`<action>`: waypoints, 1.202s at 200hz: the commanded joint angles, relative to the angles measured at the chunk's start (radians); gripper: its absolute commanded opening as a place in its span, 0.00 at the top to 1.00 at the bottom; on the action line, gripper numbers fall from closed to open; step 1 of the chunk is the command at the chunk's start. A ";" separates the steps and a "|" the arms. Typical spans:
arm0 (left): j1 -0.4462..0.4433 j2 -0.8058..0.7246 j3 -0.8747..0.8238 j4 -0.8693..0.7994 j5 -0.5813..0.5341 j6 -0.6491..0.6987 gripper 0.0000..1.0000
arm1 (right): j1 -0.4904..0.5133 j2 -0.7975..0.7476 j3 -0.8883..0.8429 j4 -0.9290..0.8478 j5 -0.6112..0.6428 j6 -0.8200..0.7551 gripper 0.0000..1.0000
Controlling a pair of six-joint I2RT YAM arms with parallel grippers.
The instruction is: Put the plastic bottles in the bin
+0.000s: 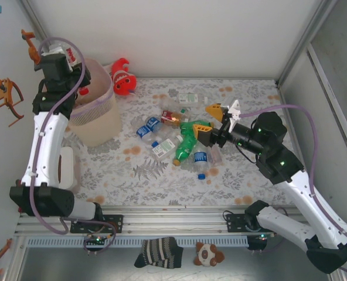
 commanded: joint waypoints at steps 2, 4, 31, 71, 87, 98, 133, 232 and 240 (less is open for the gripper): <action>0.009 0.063 0.075 -0.154 -0.160 -0.138 0.87 | 0.000 -0.019 0.011 -0.008 0.018 -0.002 0.23; 0.010 0.069 0.079 -0.161 -0.167 -0.142 0.87 | -0.001 -0.019 0.011 -0.009 0.018 -0.003 0.23; 0.024 0.111 0.095 -0.200 -0.195 -0.188 0.87 | -0.001 -0.025 0.011 -0.016 0.022 -0.004 0.23; 0.032 0.178 0.116 -0.232 -0.197 -0.241 0.83 | -0.001 -0.030 0.005 -0.018 0.026 -0.004 0.23; 0.037 0.214 0.131 -0.254 -0.192 -0.270 0.83 | -0.001 -0.031 0.005 -0.021 0.027 -0.003 0.24; 0.040 0.242 0.147 -0.271 -0.186 -0.289 0.83 | -0.001 -0.034 0.004 -0.024 0.029 -0.003 0.24; 0.048 0.343 0.224 -0.349 -0.166 -0.357 0.82 | -0.001 -0.046 0.000 -0.036 0.036 -0.004 0.24; 0.057 0.542 0.321 -0.492 -0.110 -0.503 0.76 | 0.000 -0.066 -0.013 -0.051 0.055 -0.016 0.24; 0.059 0.552 0.316 -0.496 -0.103 -0.514 0.76 | 0.000 -0.069 -0.016 -0.052 0.058 -0.018 0.24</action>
